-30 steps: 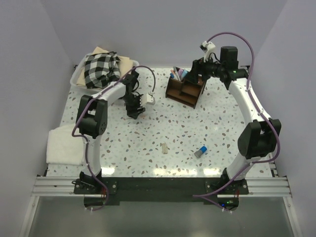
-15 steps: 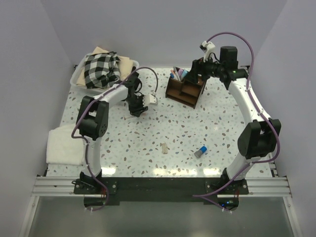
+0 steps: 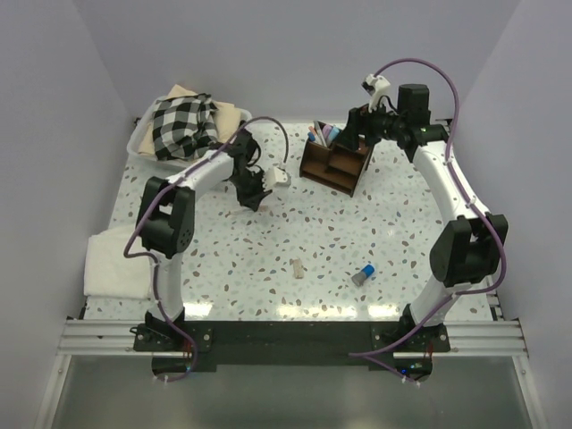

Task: Sort the stationery into containers
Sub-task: Pick up the pen from the center of the board, then place the pen in the storage box.

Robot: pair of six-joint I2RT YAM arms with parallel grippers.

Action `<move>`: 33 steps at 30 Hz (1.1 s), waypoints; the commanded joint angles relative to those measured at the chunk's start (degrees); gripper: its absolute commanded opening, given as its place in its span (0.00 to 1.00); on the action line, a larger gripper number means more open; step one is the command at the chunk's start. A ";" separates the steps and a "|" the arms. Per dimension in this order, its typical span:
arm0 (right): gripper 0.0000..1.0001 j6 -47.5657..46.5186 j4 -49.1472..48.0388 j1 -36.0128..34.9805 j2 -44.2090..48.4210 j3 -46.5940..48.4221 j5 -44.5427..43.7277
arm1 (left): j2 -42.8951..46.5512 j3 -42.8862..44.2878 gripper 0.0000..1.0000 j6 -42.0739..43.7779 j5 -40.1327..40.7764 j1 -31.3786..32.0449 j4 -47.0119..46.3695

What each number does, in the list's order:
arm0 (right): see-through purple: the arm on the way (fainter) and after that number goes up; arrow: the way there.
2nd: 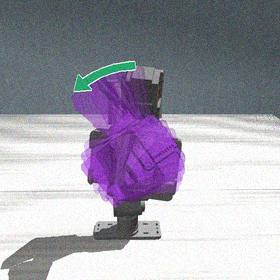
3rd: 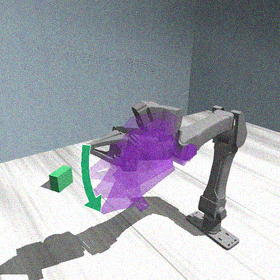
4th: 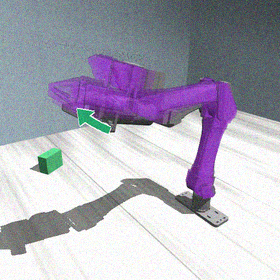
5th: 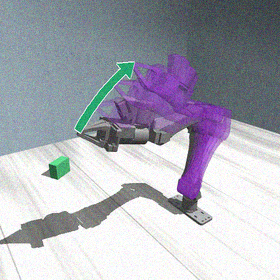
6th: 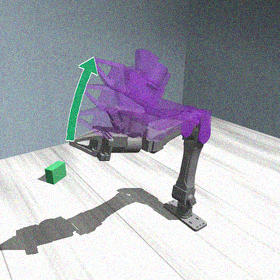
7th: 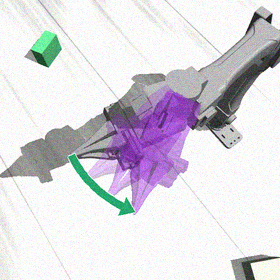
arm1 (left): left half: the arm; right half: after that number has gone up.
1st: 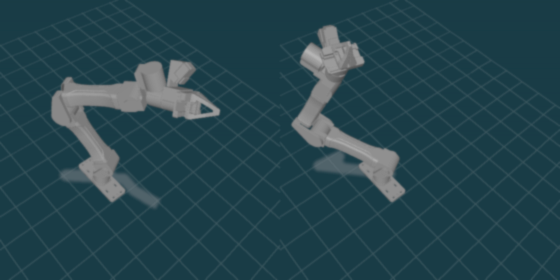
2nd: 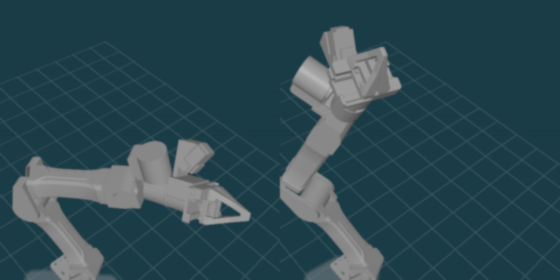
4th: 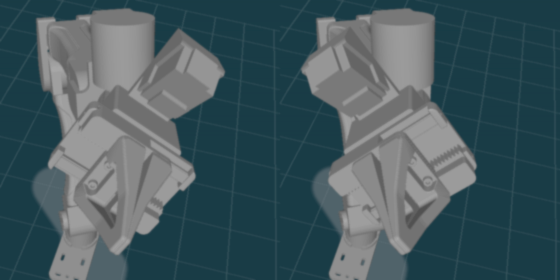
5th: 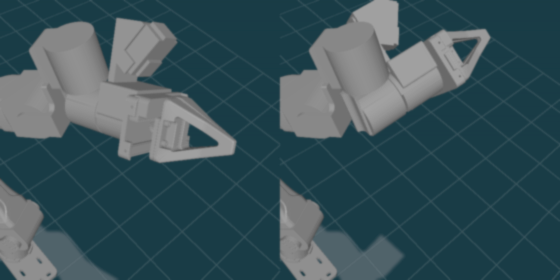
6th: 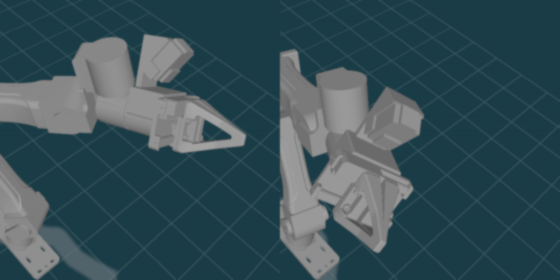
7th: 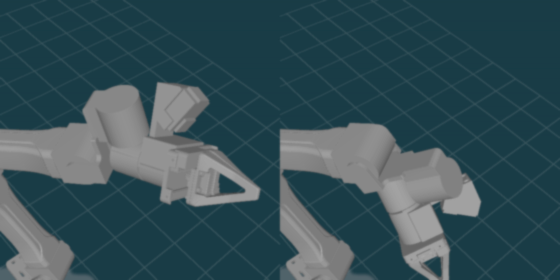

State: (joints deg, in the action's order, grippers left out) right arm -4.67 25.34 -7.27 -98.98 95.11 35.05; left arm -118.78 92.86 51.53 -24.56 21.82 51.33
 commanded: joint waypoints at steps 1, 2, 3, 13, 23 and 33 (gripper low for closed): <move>0.75 1.67 -1.96 0.67 0.98 1.48 -2.44 | 2.60 20.83 0.00 -1.34 -10.85 0.85 8.08; 0.74 1.94 -2.14 0.76 1.07 1.22 -2.79 | 1.81 28.35 0.00 -2.30 -13.56 1.11 8.08; 0.74 2.20 -2.23 0.94 1.42 1.04 -3.31 | 0.23 31.82 0.00 -3.35 -15.15 1.12 6.17; 0.75 6.86 -3.81 4.36 3.18 -0.89 -10.17 | 3.14 10.12 0.00 -56.68 -29.41 1.99 -85.05; 0.75 7.30 -1.79 8.66 4.05 -0.98 -10.70 | -14.45 21.84 0.00 -64.71 -24.06 6.91 -98.26; 0.75 6.42 -0.38 10.34 4.68 -3.61 -10.79 | -20.26 24.82 0.00 -62.52 -20.97 7.27 -98.27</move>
State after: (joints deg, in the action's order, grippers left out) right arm 1.56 24.64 2.61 -96.86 92.20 24.95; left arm -138.52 114.19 -11.40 -47.72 29.89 -42.09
